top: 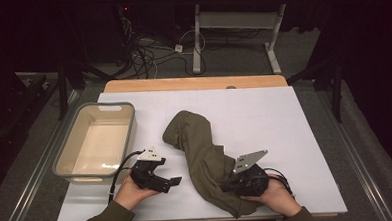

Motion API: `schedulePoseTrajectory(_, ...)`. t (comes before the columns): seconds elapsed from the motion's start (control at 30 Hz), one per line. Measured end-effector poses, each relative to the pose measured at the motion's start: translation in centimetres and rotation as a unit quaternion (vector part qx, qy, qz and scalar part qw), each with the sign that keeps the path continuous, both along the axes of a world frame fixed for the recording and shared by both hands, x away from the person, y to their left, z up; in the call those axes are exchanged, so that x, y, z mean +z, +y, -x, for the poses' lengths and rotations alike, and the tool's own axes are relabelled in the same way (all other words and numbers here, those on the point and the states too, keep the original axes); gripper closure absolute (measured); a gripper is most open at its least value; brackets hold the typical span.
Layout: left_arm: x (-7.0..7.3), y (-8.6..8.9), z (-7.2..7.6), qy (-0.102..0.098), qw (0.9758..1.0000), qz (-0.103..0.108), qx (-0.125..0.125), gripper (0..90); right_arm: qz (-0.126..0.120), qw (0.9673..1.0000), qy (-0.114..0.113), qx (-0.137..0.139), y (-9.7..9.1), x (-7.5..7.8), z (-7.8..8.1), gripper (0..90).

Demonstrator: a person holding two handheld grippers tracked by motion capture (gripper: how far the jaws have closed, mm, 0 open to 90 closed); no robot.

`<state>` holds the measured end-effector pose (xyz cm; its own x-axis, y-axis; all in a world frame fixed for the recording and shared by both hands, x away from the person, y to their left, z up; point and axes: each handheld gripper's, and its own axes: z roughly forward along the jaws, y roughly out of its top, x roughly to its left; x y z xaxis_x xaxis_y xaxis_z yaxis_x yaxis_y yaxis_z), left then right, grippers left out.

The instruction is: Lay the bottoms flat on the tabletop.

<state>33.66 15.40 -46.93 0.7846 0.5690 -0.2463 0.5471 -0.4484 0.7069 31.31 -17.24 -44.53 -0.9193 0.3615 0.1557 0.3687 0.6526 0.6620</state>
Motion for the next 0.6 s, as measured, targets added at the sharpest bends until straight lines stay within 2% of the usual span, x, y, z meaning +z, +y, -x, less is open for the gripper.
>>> schedulePoseTrajectory(0.1,0.0,0.0,0.0,0.000,1.0000,-0.001,-0.001,4.6,0.021,0.9998,-0.007,0.004,0.6,-0.8,0.0,87.8)
schedulePoseTrajectory(0.2,0.0,0.0,0.0,-0.001,1.0000,-0.003,-0.001,4.6,0.018,0.9997,-0.013,0.004,0.6,-0.7,0.0,86.1)
schedulePoseTrajectory(0.3,0.0,0.0,0.0,-0.002,1.0000,-0.002,0.000,4.6,0.005,0.9997,-0.022,-0.004,0.3,-0.1,0.0,75.3)
schedulePoseTrajectory(0.43,0.0,0.0,0.0,-0.002,1.0000,-0.003,0.001,4.7,-0.018,0.9985,-0.044,-0.025,-0.7,1.2,-0.2,56.7)
schedulePoseTrajectory(0.53,0.0,0.0,0.0,-0.002,1.0000,-0.004,0.000,4.7,-0.037,0.9963,-0.058,-0.052,-1.7,2.3,-0.6,49.1)
schedulePoseTrajectory(0.6,0.1,0.0,0.0,-0.002,1.0000,-0.004,0.001,4.7,-0.051,0.9935,-0.066,-0.077,-2.5,3.0,-1.0,43.9)
